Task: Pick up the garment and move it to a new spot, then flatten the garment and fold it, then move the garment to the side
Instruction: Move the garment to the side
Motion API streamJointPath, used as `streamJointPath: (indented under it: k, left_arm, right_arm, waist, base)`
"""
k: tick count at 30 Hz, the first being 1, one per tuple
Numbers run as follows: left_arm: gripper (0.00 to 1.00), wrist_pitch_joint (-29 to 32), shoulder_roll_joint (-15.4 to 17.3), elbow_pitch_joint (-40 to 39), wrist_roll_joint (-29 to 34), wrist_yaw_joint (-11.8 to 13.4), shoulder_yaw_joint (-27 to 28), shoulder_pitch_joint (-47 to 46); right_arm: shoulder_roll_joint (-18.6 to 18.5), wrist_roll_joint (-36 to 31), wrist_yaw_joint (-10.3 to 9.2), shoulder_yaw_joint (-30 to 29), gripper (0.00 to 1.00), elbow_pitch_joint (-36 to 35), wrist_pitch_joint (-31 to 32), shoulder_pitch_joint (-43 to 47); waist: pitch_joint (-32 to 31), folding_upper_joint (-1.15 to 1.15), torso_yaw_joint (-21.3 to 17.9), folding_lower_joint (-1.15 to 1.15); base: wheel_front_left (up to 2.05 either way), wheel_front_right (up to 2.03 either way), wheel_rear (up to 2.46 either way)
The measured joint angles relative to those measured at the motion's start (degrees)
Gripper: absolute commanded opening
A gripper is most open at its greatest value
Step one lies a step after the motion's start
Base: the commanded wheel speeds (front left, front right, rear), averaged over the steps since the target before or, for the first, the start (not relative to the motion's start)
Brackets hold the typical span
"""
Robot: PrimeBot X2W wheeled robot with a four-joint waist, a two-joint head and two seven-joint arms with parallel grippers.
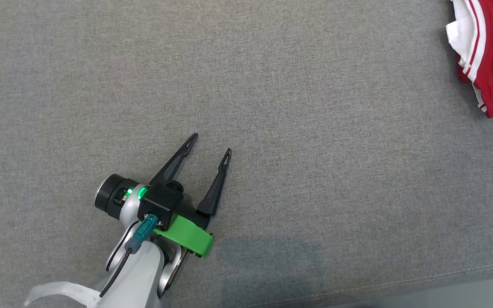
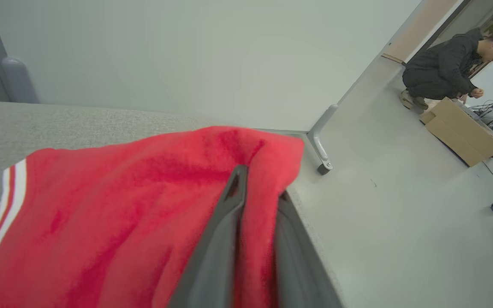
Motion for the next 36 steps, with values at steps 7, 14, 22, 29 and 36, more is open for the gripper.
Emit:
streamJointPath:
  k: [7,14,22,29,36]
  left_arm:
    - [1.0,0.0,-0.2,0.1,0.0,0.0,0.2,-0.1]
    - [1.0,0.0,-0.8,0.6,0.3,0.0,1.6,-0.1]
    - [1.0,0.0,-2.2,1.3,0.8,0.0,4.3,1.3]
    - [1.0,0.0,-2.9,2.2,1.4,0.8,6.9,4.0]
    - [1.0,0.0,-3.3,3.5,1.4,1.5,8.9,7.2]
  right_arm:
    - [0.1,-11.8,0.0,-9.5,1.0,-3.6,-4.3,-1.1]
    - [8.7,-17.1,0.0,-9.9,1.0,-10.0,-8.5,-1.0]
    - [16.9,-8.1,0.0,0.5,1.0,-17.2,-9.2,5.0]
    - [18.4,0.1,0.0,7.4,1.0,-22.0,-9.2,14.6]
    - [20.4,5.5,-0.01,8.5,1.0,-24.6,-9.2,25.7]
  waist:
    - [-0.2,0.0,1.2,0.0]
    - [-1.8,0.0,1.7,0.0]
    - [-5.5,0.0,1.9,0.0]
    - [-9.9,0.0,2.7,0.0]
    - [-15.1,0.0,3.7,-0.01]
  base:
    - [0.0,0.0,0.0]
    - [0.0,0.0,0.0]
    - [0.0,0.0,0.0]
    - [0.0,0.0,0.0]
    - [0.0,0.0,0.0]
